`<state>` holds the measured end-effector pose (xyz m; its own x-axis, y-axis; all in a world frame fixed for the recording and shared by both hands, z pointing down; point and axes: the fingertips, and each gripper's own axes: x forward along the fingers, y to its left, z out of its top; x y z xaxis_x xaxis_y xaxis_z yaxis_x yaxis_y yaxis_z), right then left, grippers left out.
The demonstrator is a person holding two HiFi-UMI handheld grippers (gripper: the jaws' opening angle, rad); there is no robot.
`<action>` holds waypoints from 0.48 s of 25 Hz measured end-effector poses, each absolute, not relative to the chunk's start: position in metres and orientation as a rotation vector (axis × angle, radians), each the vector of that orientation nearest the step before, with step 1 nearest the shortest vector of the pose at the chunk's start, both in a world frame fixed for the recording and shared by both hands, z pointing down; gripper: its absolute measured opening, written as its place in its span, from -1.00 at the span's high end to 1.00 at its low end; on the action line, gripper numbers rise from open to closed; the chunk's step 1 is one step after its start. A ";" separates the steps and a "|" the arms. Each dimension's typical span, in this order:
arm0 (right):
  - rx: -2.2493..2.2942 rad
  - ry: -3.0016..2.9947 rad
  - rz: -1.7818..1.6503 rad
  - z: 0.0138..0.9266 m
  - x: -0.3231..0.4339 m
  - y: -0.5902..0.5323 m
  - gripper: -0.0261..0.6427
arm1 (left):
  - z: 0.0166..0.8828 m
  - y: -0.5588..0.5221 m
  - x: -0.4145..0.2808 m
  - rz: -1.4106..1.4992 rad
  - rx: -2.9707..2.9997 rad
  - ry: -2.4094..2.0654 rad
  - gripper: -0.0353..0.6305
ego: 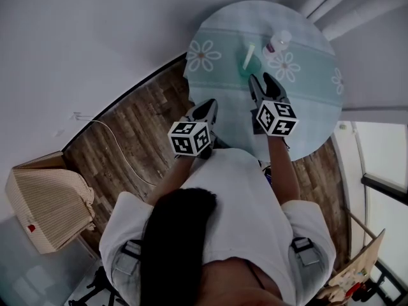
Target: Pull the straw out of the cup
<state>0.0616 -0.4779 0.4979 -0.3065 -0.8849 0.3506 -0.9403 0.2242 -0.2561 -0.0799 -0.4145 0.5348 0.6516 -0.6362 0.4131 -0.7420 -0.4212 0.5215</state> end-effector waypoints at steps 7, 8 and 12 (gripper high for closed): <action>1.746 -2.338 0.621 0.498 0.056 -0.503 0.39 | 0.537 -0.418 -0.086 0.200 2.163 -1.071 0.87; 1.742 -2.337 0.618 0.498 0.055 -0.507 0.39 | 0.538 -0.419 -0.087 0.200 2.161 -1.072 0.87; 1.738 -2.318 0.619 0.502 0.054 -0.518 0.39 | 0.540 -0.421 -0.090 0.199 2.151 -1.082 0.87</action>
<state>0.0536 -0.5185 0.5020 -0.3013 -0.8736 0.3821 -0.9478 0.2304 -0.2205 -0.0905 -0.4212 0.5395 0.6372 -0.6425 0.4257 -0.7520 -0.3973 0.5260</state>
